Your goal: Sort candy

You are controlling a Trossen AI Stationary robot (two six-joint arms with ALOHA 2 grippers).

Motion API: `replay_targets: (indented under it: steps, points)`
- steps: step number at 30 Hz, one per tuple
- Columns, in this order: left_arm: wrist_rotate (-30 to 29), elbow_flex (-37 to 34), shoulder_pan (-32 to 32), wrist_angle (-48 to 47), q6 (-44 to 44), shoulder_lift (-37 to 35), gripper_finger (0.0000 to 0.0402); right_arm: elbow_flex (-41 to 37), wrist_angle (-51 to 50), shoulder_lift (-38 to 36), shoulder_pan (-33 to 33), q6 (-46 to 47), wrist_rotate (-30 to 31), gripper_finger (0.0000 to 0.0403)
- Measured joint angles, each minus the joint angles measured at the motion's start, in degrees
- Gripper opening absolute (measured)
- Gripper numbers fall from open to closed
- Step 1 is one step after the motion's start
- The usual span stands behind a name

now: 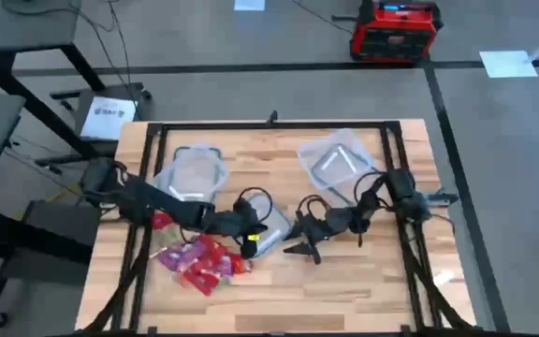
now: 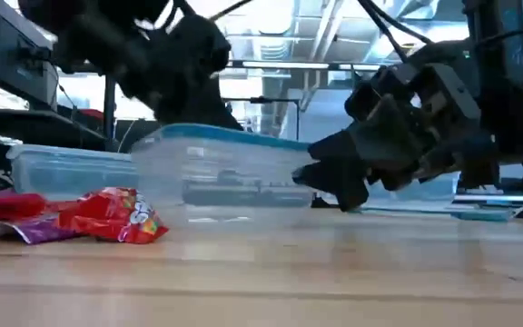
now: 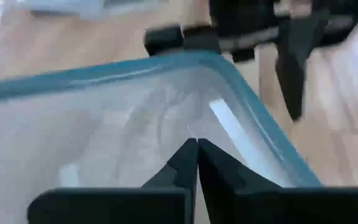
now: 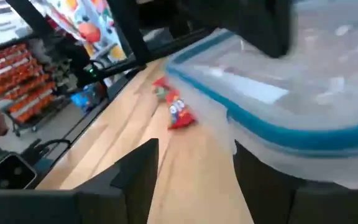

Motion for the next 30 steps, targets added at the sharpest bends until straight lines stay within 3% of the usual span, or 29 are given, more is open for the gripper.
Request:
replay_targets:
  steps: [7,13,18,21,24,28,30]
  points:
    - [3.6,0.3,1.1,7.0,1.0,6.4,0.0000,1.2,1.5,0.1,-0.1,3.7,-2.7,0.0191]
    - [4.6,0.3,0.9,7.7,2.5,6.8,0.0000,4.8,3.4,-0.4,-0.8,10.8,-18.8,0.0191]
    - [5.8,0.5,0.8,8.3,4.0,6.2,0.0000,5.1,2.0,-0.5,-0.8,15.4,-25.2,0.0190]
    - [6.7,2.9,0.5,3.5,5.2,3.6,0.0000,4.4,1.2,-2.8,0.4,17.1,-27.4,0.0184]
    - [7.1,7.6,0.3,-7.4,5.6,-1.7,0.0000,4.2,-4.5,-9.1,1.5,13.9,-25.8,0.0174]
    - [6.1,16.1,-0.1,-27.0,7.6,-10.2,0.0000,5.6,-27.2,-20.0,1.8,3.3,-18.9,0.0159]
    - [5.3,20.0,-0.6,-37.9,8.0,-14.1,0.0000,8.4,-40.3,-25.2,1.8,-3.6,-11.5,0.0152]
